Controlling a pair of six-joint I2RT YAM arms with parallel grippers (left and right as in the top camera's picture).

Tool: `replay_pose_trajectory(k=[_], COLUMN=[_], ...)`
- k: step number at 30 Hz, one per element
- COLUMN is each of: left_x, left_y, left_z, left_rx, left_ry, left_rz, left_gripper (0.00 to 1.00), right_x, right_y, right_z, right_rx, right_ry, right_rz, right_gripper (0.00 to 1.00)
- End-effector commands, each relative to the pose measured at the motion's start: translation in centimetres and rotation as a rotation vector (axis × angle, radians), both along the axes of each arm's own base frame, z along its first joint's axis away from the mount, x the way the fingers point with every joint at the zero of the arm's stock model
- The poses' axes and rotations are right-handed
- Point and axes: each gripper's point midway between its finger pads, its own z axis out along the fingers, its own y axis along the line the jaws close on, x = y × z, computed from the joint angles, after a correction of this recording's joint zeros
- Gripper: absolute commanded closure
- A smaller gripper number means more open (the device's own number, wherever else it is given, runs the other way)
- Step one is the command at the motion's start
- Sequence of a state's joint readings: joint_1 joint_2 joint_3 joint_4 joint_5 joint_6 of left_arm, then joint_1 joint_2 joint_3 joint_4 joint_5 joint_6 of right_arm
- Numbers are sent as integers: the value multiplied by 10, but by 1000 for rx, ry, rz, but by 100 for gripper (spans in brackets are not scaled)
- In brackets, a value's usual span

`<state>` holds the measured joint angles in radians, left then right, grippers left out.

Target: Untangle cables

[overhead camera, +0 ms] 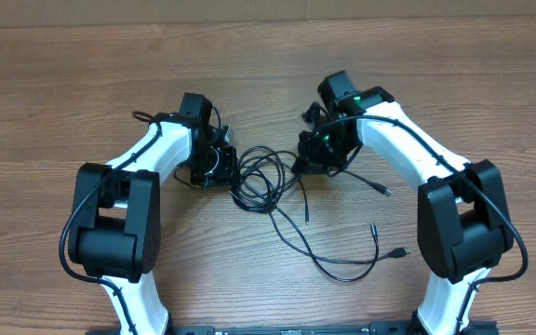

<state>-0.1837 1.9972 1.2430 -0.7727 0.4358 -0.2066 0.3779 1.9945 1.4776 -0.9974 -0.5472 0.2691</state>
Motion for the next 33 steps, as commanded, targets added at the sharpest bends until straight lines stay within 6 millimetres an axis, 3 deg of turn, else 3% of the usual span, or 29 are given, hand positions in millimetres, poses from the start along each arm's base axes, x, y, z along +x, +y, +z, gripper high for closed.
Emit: replay_pose_trajectory(k=[1, 9, 11, 14, 16, 20, 22, 27, 33], left_x=[-12, -11, -11, -12, -12, -12, -12, -12, -12], left_y=[7, 7, 7, 7, 7, 7, 7, 7, 7], left_z=[-19, -19, -19, -19, -19, -19, -19, -19, -19], left_rx=[56, 56, 56, 56, 56, 56, 55, 55, 55], left_ry=[46, 46, 46, 46, 46, 47, 47, 47, 47], left_rz=[-4, -4, -4, -4, -4, -4, -4, -4, -3], left_gripper=[84, 83, 83, 82, 81, 80, 80, 80, 80], right_x=[25, 59, 63, 67, 65, 44, 13, -22, -41], right_y=[2, -9, -16, -27, -28, -24, -20, -13, 16], right_z=[20, 15, 12, 7, 6, 3, 1, -2, -3], right_rx=[23, -81, -133, -212, -218, -206, -212, -266, -264], right_ry=[-93, -163, -196, -229, -221, -129, -16, 77, 47], right_rz=[-64, -267, -280, -299, -298, -270, -225, -159, -69], right_gripper=[96, 93, 86, 66, 60, 57, 57, 73, 80])
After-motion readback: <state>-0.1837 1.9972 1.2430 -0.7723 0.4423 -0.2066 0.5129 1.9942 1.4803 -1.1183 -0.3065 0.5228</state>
